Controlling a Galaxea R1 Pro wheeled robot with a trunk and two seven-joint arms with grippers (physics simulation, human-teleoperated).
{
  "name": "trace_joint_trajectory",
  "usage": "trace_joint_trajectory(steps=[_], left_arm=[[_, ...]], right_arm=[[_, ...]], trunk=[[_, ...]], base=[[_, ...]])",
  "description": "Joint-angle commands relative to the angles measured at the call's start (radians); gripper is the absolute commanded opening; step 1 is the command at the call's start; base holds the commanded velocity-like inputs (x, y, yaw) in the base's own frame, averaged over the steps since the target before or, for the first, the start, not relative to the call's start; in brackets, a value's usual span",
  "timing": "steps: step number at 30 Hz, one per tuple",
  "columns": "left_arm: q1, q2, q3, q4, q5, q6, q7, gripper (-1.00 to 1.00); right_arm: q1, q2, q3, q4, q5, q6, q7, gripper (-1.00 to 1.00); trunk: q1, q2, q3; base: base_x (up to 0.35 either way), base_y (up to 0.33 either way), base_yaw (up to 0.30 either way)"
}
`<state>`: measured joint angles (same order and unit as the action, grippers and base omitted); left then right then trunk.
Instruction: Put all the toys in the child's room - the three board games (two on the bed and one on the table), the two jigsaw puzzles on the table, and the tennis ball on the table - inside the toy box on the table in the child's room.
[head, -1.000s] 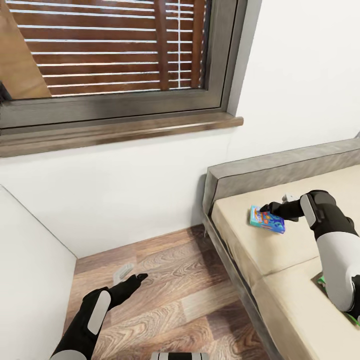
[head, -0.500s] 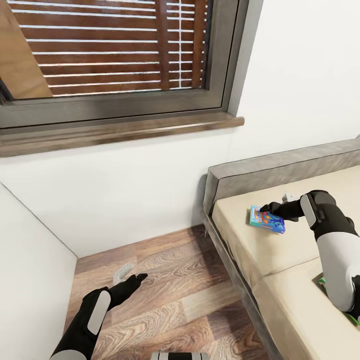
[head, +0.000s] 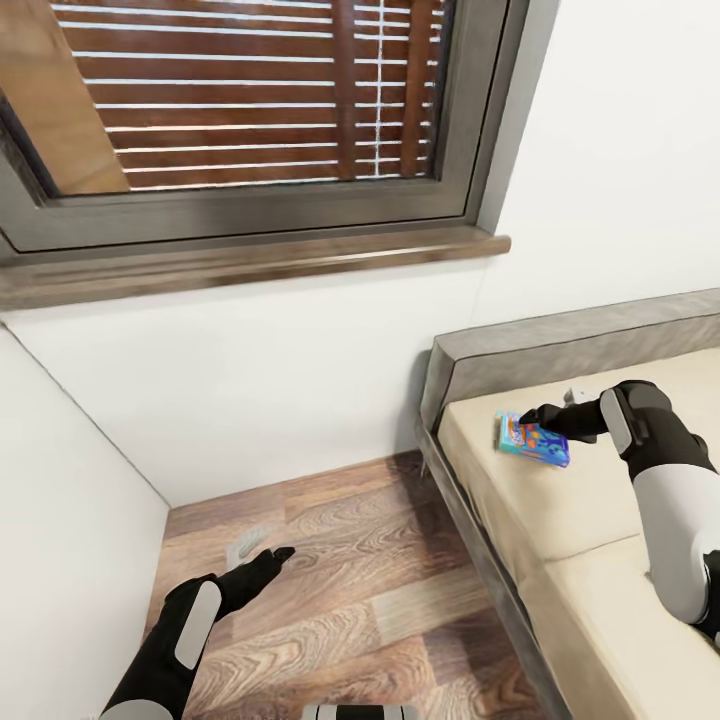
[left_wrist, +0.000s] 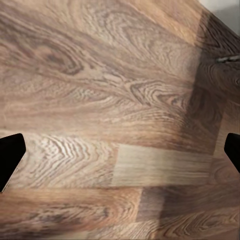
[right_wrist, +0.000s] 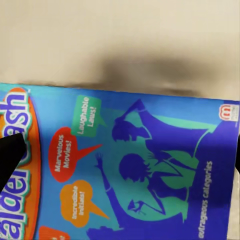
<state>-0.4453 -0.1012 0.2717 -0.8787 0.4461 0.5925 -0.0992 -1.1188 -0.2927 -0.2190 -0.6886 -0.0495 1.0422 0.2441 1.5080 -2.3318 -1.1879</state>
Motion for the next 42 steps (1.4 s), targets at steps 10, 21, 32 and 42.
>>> trace_joint_trajectory(steps=[10, 21, 32, 42], left_arm=[[-0.001, -0.002, 0.006, 0.0, 0.0, 0.007, -0.004, 1.0], [-0.001, -0.002, 0.006, 0.0, 0.0, 0.007, -0.004, 1.0], [-0.001, -0.002, 0.005, 0.0, 0.0, 0.006, -0.004, 1.0], [-0.001, -0.002, 0.005, 0.001, 0.0, 0.006, -0.004, 1.0]], right_arm=[[0.001, 0.001, -0.002, 0.012, -0.01, 0.005, 0.0, 1.0], [0.001, 0.0, -0.002, 0.012, -0.011, 0.005, 0.0, 1.0], [0.001, 0.0, -0.002, 0.012, -0.01, 0.005, -0.001, 1.0], [0.001, 0.0, -0.002, 0.012, -0.011, 0.005, -0.001, 1.0]], trunk=[[0.0, 0.0, -0.001], [0.0, 0.0, -0.001], [0.0, 0.0, -0.001], [0.0, 0.0, -0.001]], base=[[0.0, 0.0, 0.267], [0.0, 0.0, 0.142], [0.0, 0.0, 0.022], [0.0, 0.0, 0.004]])
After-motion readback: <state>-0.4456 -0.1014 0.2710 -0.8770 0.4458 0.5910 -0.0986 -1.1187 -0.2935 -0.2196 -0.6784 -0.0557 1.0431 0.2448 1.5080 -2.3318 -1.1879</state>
